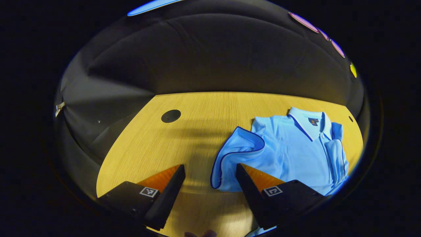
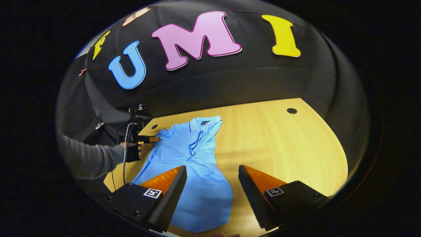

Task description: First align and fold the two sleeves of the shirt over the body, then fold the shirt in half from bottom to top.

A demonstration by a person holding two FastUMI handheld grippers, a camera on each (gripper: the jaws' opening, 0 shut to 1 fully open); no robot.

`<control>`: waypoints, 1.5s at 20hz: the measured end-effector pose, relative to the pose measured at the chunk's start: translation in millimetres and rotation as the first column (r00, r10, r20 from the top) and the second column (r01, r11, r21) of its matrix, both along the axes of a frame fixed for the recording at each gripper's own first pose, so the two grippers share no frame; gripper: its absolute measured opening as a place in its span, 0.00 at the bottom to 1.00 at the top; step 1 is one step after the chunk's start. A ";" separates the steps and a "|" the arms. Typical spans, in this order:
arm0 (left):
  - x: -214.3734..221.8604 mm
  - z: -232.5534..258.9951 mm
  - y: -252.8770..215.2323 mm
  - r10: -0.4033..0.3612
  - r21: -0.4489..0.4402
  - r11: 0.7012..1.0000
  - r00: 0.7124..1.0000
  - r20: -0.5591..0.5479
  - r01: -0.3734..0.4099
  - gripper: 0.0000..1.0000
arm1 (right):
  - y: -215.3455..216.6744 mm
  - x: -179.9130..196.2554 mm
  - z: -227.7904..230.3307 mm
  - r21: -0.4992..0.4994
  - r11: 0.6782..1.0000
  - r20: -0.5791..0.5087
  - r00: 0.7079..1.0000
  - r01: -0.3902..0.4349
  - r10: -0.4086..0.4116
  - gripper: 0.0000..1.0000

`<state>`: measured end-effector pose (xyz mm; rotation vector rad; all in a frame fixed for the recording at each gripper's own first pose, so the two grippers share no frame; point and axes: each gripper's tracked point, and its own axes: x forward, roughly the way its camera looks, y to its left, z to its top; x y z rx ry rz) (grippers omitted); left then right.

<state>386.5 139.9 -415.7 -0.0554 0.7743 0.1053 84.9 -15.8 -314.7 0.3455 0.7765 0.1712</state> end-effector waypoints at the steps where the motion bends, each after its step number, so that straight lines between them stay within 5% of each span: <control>1: -1.2 1.5 -3.2 -0.005 -0.028 1.000 1.000 0.000 0.005 0.99 | 0.1 -1.4 -0.7 -0.001 1.000 -0.003 1.000 -0.001 0.001 0.98; 2: 0.4 -1.1 -4.9 -0.004 -0.031 1.000 1.000 -0.002 0.003 0.94 | 0.1 -2.9 -0.2 0.002 1.000 -0.006 1.000 -0.001 0.001 0.98; 4: -0.6 -1.9 -14.3 -0.009 -0.038 0.999 1.000 -0.010 0.009 0.57 | -1.5 -5.4 -0.7 0.005 1.000 -0.010 1.000 0.003 -0.003 0.98; 5: -1.8 -0.1 -17.8 -0.017 -0.047 0.999 1.000 -0.015 0.016 0.53 | -1.9 -6.5 -2.1 0.006 1.000 -0.012 1.000 0.004 -0.004 0.98; 8: -3.5 2.6 -24.7 -0.025 -0.082 0.996 1.000 -0.013 0.024 0.09 | -3.1 -11.3 -3.8 0.010 1.000 -0.021 1.000 0.008 -0.008 0.98; 13: -6.6 8.4 -28.8 -0.044 -0.116 0.992 0.999 -0.012 0.042 0.06 | -9.5 -13.4 -5.4 0.010 1.000 -0.021 1.000 0.020 -0.020 0.98; 22: 3.5 82.8 -74.1 -0.071 -0.146 0.984 0.981 0.179 0.098 0.06 | -14.2 -13.1 -1.2 0.027 0.999 -0.016 0.999 0.042 -0.041 0.98; 30: -18.0 109.9 -186.9 -0.256 -0.153 0.943 0.936 0.243 0.297 0.06 | -22.6 -20.9 4.3 0.024 0.998 -0.004 0.999 0.054 -0.054 0.98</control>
